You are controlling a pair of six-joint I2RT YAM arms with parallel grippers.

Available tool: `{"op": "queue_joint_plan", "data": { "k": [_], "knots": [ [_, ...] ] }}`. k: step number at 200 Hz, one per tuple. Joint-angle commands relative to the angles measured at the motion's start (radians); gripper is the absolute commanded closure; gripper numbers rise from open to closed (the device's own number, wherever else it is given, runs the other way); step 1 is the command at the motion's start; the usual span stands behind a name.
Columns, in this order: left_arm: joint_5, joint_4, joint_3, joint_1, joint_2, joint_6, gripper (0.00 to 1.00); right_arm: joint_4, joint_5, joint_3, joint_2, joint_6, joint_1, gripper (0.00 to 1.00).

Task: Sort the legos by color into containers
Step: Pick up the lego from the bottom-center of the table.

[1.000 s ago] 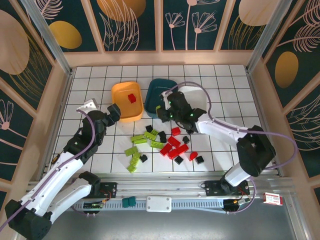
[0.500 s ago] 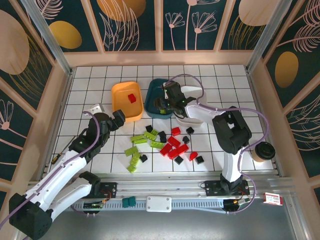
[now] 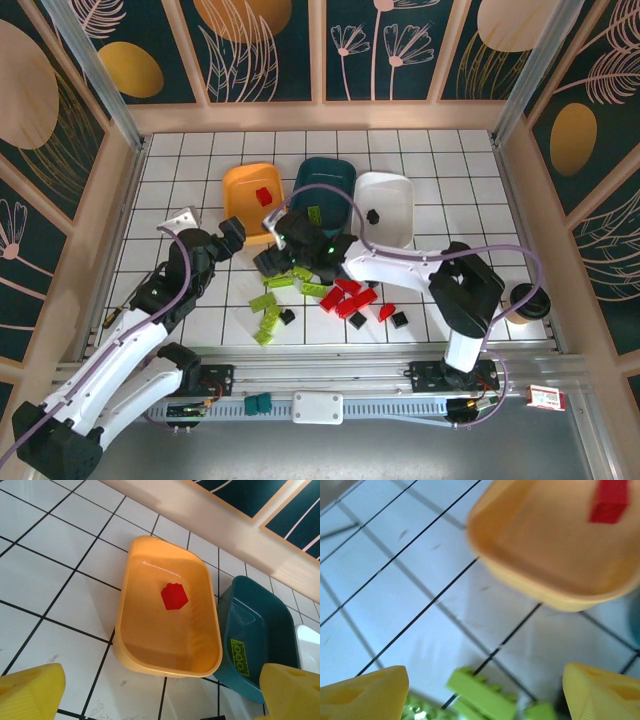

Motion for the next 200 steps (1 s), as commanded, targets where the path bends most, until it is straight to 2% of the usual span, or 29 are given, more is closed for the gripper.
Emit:
{"op": "queue_joint_plan", "data": {
  "k": [1, 48, 111, 142, 177, 200],
  "knots": [
    [-0.037, -0.029, 0.032, 0.003, -0.023, 0.016, 0.01, -0.085, 0.036, 0.052, 0.081, -0.061, 0.027, 0.22],
    [-0.055, -0.058, 0.027, 0.004, -0.065, 0.024, 0.01, -0.169, 0.028, 0.135, 0.175, -0.017, 0.051, 0.21],
    [-0.054, -0.038, 0.012, 0.003, -0.056, 0.03, 0.01, -0.164, -0.059, 0.021, 0.112, 0.059, 0.049, 0.22],
    [-0.051, -0.036, 0.01, 0.003, -0.047, 0.032, 0.01, -0.149, -0.061, -0.029, 0.075, 0.089, 0.051, 0.22],
    [-0.053, -0.036, 0.008, 0.003, -0.053, 0.033, 0.01, -0.123, -0.179, -0.072, 0.034, 0.101, 0.061, 0.23],
    [-0.055, -0.033, 0.008, 0.002, -0.051, 0.034, 0.01, -0.127, -0.141, -0.076, 0.025, 0.103, 0.071, 0.23]
  ]
}}
